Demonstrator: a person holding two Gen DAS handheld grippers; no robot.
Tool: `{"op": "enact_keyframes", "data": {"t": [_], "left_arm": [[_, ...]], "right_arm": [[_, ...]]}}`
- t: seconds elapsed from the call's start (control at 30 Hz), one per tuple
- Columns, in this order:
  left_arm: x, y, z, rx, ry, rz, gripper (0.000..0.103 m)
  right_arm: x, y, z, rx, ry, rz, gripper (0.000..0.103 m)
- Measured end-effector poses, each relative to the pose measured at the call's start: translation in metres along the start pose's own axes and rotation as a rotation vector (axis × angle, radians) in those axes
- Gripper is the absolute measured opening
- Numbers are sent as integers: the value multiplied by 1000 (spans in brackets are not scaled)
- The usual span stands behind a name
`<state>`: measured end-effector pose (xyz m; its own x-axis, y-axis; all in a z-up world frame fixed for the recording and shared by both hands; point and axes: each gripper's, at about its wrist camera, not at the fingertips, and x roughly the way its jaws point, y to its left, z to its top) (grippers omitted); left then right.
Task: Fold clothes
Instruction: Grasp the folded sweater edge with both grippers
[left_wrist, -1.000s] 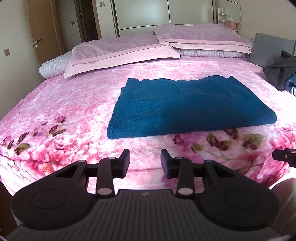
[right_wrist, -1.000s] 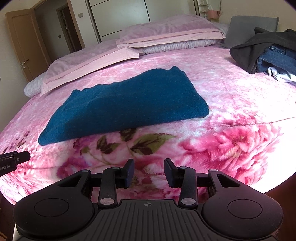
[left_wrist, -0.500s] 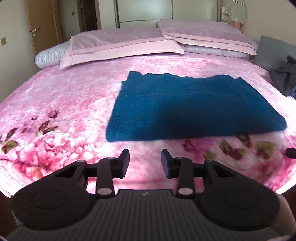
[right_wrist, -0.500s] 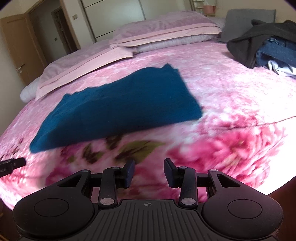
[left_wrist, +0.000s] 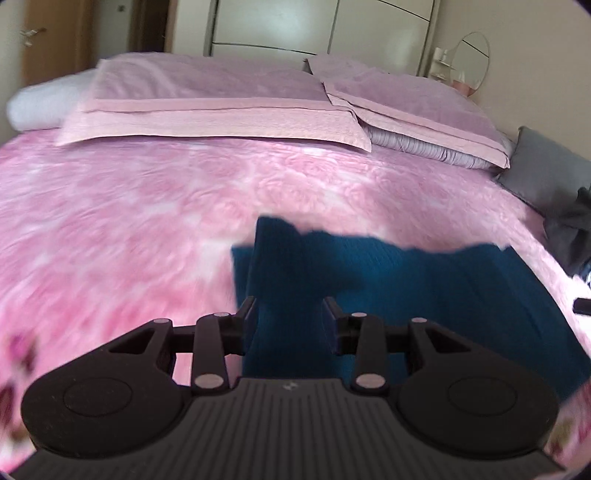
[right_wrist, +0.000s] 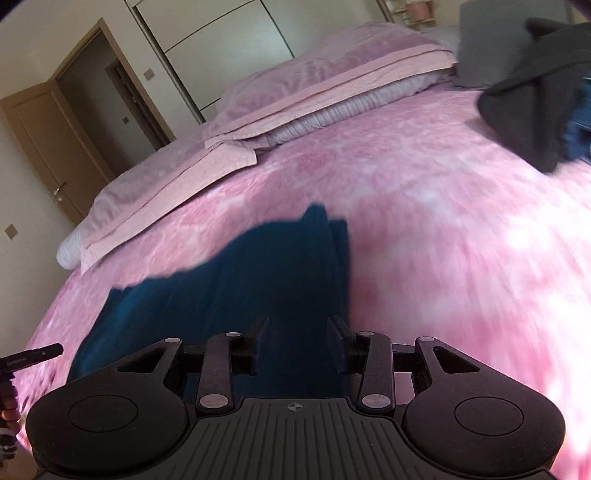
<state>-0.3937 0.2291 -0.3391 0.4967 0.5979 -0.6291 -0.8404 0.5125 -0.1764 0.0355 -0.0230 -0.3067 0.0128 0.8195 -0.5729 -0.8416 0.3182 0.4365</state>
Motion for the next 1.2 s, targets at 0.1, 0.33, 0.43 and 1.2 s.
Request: {"op": "enact_keyframes", "data": {"t": [0.1,0.33,0.43,1.2], "left_arm": [[34,13,18,-52,29,-22,33],[79,34,44,-149,100,-27,33],[89,43,45,-182,128,-29,28],[7,75,-20,-525,278,-65,55]], "right_arm": [[43,-15,35,19,7,9,39],[92,-19,74,47,104,-14,39],[106,-24,77,78,167,-44,39],[34,-62,37,347,335,-17,75]]}}
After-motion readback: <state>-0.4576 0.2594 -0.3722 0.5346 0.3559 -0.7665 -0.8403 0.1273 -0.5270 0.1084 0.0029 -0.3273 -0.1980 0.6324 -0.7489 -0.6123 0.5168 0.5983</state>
